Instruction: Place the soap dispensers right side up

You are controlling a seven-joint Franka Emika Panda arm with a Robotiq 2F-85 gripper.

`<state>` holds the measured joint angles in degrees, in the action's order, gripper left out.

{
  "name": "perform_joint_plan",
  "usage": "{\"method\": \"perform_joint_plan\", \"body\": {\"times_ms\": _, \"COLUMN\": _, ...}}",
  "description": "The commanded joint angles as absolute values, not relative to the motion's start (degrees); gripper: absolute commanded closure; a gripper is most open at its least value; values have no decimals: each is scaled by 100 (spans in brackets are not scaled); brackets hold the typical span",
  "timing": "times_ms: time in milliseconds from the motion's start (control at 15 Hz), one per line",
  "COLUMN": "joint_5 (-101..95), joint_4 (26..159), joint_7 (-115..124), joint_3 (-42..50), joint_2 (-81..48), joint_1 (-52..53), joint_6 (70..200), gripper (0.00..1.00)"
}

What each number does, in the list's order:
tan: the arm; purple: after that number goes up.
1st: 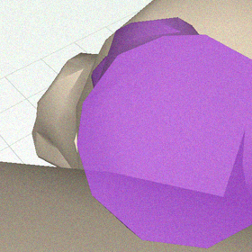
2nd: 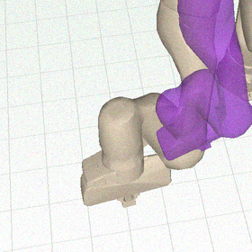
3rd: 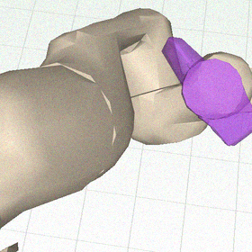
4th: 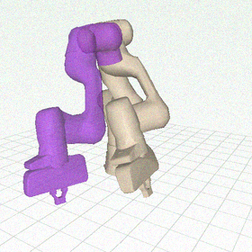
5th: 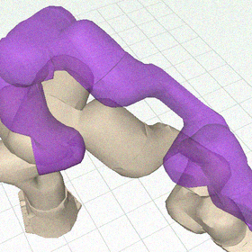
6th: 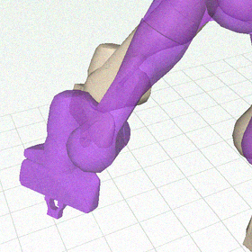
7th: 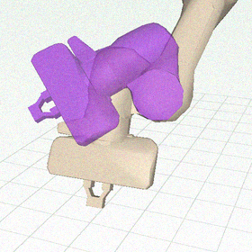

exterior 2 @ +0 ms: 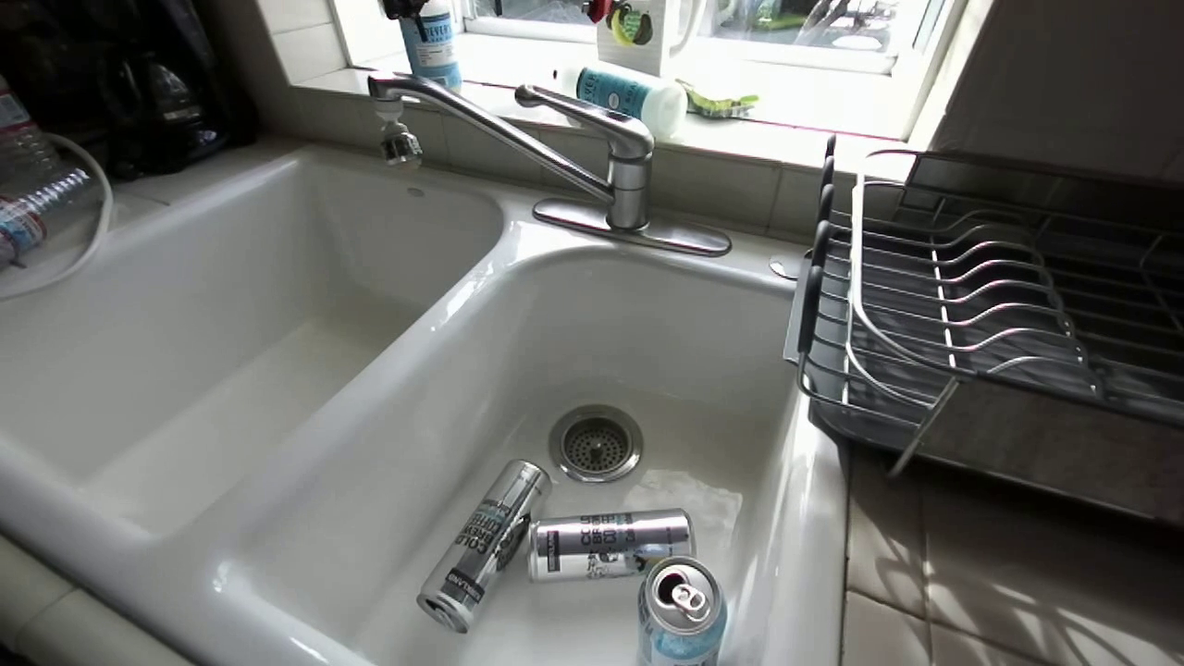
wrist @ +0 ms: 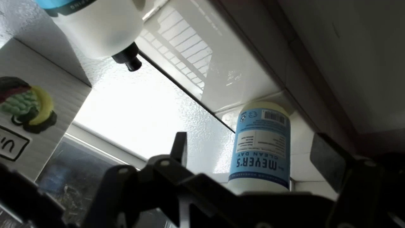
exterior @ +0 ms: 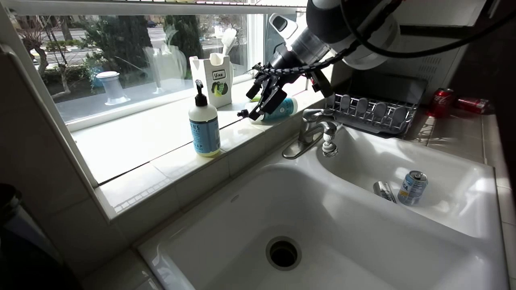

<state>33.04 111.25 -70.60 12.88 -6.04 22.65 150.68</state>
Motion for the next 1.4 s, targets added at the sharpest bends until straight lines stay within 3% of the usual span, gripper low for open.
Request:
{"method": "perform_joint_plan", "body": {"times_ms": 0, "joint_5": 2851, "joint_4": 11056, "joint_7": -6757, "joint_3": 589, "joint_2": -534, "joint_1": 1537, "joint_6": 14999, "gripper": 0}}
{"method": "perform_joint_plan", "body": {"times_ms": 267, "joint_5": 2563, "joint_4": 10810, "joint_7": -6570, "joint_3": 708, "joint_2": -606, "joint_1": 1559, "joint_6": 14929, "gripper": 0}}
{"method": "perform_joint_plan", "body": {"times_ms": 600, "joint_5": 1475, "joint_4": 9858, "joint_7": -5872, "joint_3": 360, "joint_2": -1110, "joint_1": 717, "joint_6": 14440, "gripper": 0}}
{"method": "perform_joint_plan", "body": {"times_ms": 1333, "joint_5": 594, "joint_4": 8120, "joint_7": -6389, "joint_3": -172, "joint_2": -1935, "joint_1": -37, "joint_6": 11800, "gripper": 0}}
